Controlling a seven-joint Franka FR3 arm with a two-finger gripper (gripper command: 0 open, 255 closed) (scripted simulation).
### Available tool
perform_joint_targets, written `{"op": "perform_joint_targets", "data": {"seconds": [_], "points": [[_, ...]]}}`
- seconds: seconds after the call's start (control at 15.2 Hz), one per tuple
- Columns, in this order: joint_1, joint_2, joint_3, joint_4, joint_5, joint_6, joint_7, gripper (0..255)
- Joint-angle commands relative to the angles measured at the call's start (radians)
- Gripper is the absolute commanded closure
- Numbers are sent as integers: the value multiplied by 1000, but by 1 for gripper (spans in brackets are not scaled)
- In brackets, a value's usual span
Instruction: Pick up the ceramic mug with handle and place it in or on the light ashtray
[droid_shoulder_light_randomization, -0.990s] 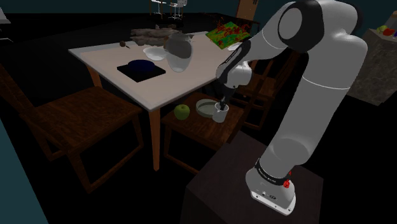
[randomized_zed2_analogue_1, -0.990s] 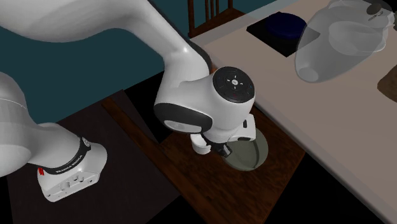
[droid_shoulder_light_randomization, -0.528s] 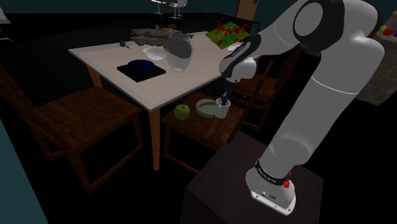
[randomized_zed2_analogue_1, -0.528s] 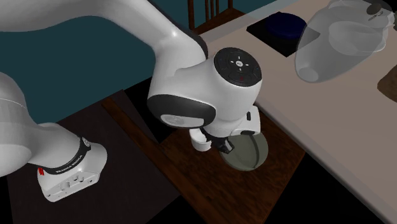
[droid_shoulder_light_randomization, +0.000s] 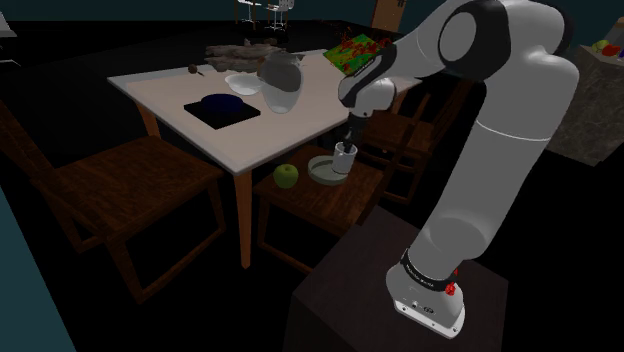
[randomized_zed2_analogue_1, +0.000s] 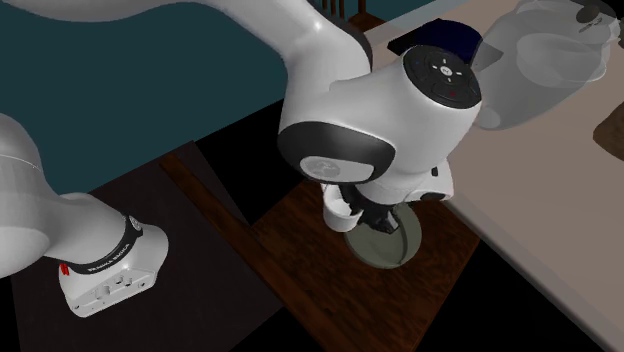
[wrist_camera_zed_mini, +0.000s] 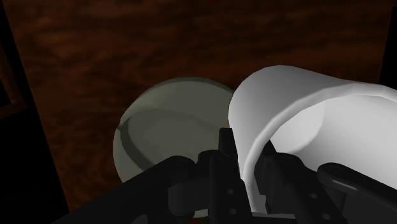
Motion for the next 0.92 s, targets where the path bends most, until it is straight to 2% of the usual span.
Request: {"op": "perform_joint_targets", "data": {"seconds": [0.0,0.4,0.86], "points": [[-12,74,8,107,48,-50,-27,255],[-83,286,46,422,148,-189,-68,255],[-100,342,70,400,189,-120,-97,255]]}}
